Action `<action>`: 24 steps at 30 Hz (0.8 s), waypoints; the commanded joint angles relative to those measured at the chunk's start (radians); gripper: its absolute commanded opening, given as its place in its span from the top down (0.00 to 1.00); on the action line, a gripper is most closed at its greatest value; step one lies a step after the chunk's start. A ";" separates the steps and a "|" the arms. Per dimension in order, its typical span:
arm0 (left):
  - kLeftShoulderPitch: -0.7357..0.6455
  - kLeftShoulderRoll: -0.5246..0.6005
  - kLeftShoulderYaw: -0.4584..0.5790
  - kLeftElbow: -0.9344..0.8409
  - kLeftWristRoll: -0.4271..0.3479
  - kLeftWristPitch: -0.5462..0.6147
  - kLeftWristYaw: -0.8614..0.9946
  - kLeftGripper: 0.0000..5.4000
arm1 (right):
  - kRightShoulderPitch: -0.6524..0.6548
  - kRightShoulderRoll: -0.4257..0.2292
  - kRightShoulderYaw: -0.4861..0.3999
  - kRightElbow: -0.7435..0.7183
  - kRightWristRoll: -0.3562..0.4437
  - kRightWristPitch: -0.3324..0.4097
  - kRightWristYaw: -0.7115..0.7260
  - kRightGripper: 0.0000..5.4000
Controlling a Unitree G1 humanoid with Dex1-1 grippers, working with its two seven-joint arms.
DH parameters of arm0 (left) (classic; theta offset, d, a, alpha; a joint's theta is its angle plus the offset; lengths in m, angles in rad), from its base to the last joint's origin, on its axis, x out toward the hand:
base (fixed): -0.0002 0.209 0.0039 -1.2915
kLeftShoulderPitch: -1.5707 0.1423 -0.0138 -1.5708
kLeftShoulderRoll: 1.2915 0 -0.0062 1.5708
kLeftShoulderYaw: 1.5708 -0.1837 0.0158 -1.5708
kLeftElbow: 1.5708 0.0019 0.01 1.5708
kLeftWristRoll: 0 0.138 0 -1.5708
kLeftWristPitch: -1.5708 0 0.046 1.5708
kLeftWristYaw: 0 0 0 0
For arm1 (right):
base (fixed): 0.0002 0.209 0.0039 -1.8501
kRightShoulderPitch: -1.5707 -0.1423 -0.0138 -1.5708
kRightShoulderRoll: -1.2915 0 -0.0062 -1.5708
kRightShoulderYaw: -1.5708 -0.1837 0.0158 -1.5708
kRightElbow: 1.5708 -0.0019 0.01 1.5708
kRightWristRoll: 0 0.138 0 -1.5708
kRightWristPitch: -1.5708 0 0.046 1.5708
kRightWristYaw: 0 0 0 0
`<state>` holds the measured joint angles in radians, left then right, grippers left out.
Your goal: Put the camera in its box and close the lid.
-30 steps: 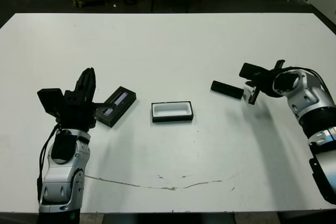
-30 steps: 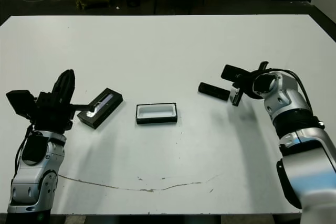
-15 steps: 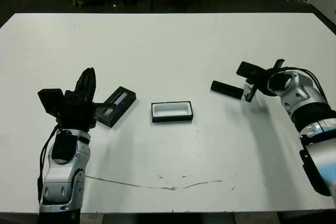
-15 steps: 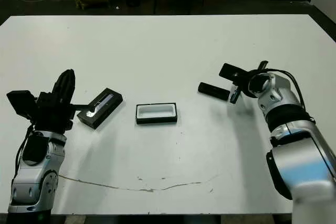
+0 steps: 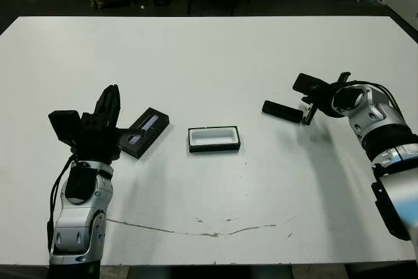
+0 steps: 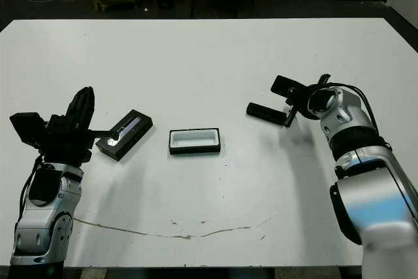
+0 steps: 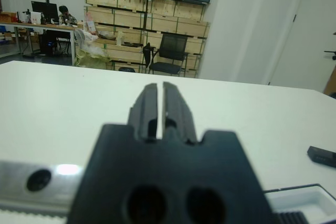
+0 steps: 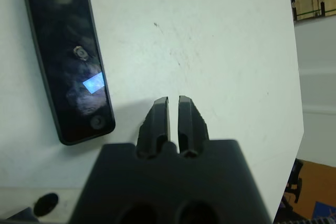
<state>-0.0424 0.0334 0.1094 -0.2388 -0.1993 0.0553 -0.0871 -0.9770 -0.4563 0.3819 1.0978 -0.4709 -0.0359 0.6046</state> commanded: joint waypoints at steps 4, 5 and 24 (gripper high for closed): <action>0.011 0.006 0.000 0.011 0.007 0.008 0.003 1.00 | 0.037 -0.012 0.014 -0.006 -0.007 -0.029 0.025 1.00; 0.011 0.005 0.000 0.010 0.005 0.012 0.003 1.00 | 0.040 -0.013 0.017 -0.007 -0.010 -0.041 0.026 1.00; 0.010 0.006 -0.003 0.021 0.005 -0.009 -0.003 1.00 | 0.080 -0.002 0.019 -0.061 -0.002 0.034 0.096 1.00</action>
<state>-0.0421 0.0334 0.1042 -0.2360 -0.1941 0.0427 -0.0875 -0.9293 -0.4575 0.3897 1.0367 -0.4678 -0.0208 0.6783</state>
